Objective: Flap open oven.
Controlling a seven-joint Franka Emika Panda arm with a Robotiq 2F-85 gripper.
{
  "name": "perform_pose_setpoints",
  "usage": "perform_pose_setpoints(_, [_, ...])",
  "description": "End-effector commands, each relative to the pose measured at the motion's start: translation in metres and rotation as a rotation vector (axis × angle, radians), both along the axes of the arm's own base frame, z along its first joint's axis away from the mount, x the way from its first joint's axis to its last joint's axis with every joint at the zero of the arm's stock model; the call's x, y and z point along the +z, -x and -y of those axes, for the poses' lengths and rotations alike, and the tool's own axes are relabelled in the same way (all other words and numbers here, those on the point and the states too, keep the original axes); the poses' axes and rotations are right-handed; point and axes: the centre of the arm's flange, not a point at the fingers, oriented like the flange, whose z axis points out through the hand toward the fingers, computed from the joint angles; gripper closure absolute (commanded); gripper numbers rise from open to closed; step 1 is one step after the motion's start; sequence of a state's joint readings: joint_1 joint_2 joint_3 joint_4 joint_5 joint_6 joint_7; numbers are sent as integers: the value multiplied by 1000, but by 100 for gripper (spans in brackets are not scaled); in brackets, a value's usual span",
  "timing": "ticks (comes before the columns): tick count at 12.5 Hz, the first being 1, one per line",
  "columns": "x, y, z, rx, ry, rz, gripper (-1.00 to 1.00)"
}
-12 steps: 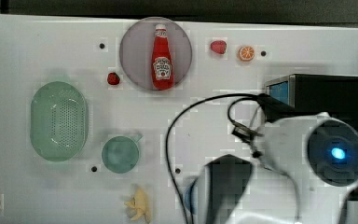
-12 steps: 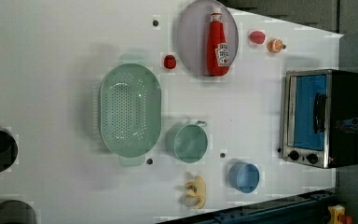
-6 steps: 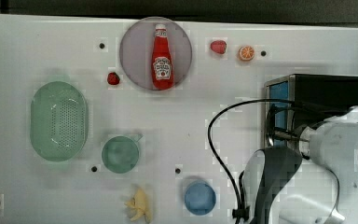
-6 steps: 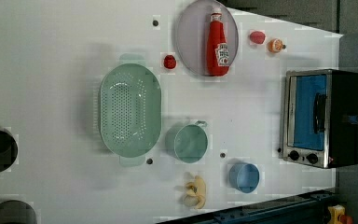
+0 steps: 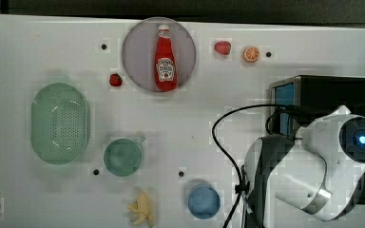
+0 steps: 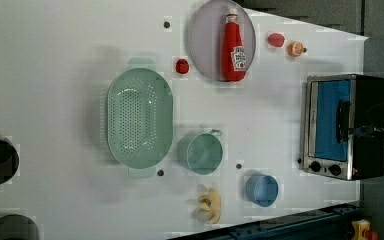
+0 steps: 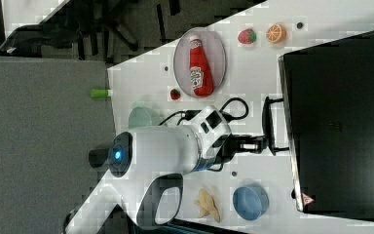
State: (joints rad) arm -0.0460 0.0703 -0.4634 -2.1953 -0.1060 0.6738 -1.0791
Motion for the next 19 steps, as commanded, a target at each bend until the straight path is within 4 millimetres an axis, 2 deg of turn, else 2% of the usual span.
perform_pose_setpoints(1, [-1,-9,7,57,26,40,65])
perform_pose_setpoints(5, [-33,-19,0,66,28,17,65])
perform_pose_setpoints(9, [-41,-26,-13,101,32,1,65])
perform_pose_setpoints(12, [-54,-36,-48,169,56,-37,65])
perform_pose_setpoints(19, [-91,-45,-133,122,267,-93,65])
